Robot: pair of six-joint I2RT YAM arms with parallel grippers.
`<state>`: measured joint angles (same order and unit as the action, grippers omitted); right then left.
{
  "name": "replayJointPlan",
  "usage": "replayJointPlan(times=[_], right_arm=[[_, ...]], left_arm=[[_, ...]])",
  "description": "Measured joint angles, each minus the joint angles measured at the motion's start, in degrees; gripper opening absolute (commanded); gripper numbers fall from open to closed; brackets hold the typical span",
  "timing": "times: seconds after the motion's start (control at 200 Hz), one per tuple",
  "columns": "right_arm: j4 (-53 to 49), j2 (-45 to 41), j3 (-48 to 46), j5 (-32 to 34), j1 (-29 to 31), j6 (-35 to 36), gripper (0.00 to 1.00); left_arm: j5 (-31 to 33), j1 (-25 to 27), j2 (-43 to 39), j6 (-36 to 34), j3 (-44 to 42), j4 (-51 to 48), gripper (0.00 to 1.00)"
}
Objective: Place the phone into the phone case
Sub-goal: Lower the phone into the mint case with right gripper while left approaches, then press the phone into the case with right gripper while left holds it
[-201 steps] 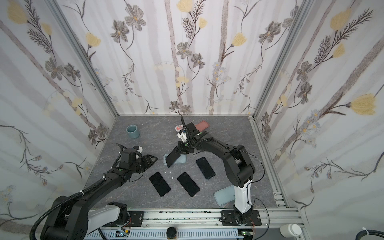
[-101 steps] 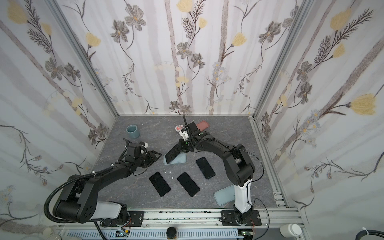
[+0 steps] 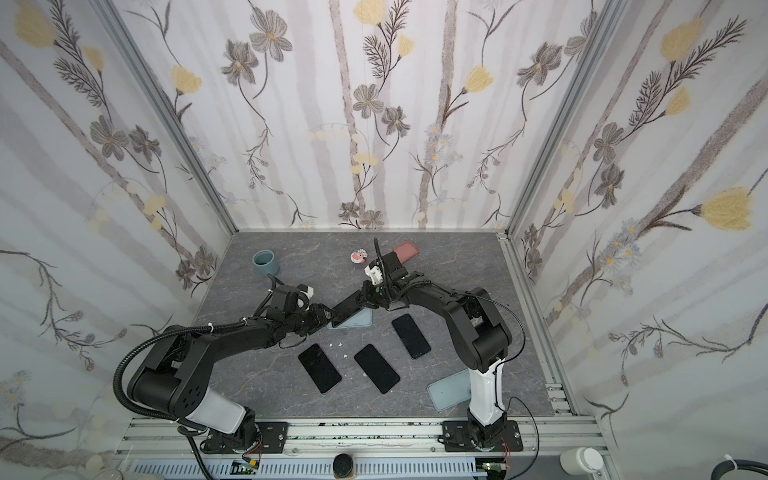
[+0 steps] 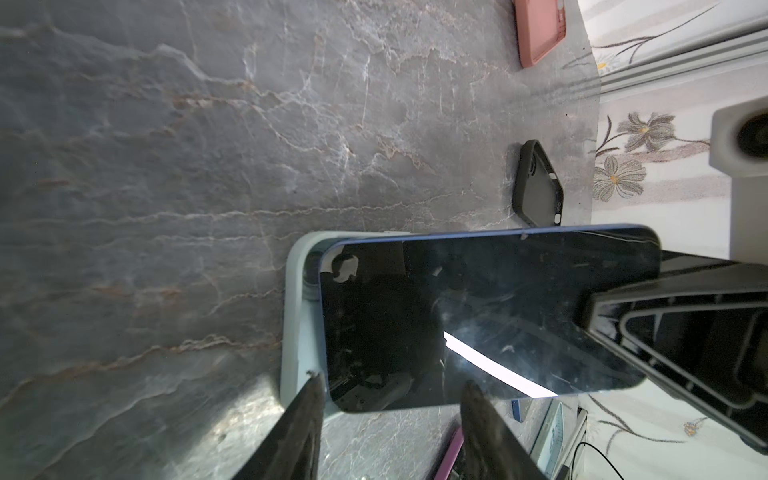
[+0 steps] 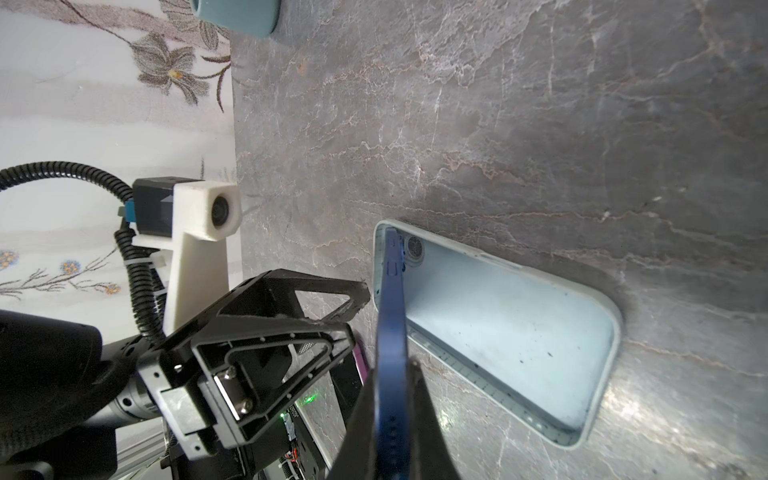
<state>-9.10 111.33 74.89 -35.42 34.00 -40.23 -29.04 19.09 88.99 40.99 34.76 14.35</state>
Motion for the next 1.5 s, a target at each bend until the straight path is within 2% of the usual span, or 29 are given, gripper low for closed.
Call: replayJointPlan(times=[0.27, 0.654, 1.104, 1.259, 1.499], right_arm=[[4.0, -1.9, -4.6, -1.3, -1.3, -1.7, 0.00], [9.7, -2.5, -8.8, -2.4, -1.6, -3.8, 0.00], [17.8, -3.4, -14.2, -3.1, -1.8, -6.8, 0.00], [18.7, -2.6, -14.3, -3.9, -1.9, -6.7, 0.00], [17.8, -0.3, -13.0, -5.2, -3.3, -2.6, 0.00]], left_arm=[[2.0, 0.0, -2.4, 0.2, 0.5, 0.4, 0.51], [3.4, 0.3, 2.9, 1.2, 1.6, 0.8, 0.51], [3.0, 3.0, 4.2, 3.5, 0.6, 3.0, 0.51], [3.9, 3.0, 4.3, 3.8, 0.6, 2.9, 0.51], [5.4, 3.0, 6.4, 2.5, 2.6, 2.4, 0.51]])
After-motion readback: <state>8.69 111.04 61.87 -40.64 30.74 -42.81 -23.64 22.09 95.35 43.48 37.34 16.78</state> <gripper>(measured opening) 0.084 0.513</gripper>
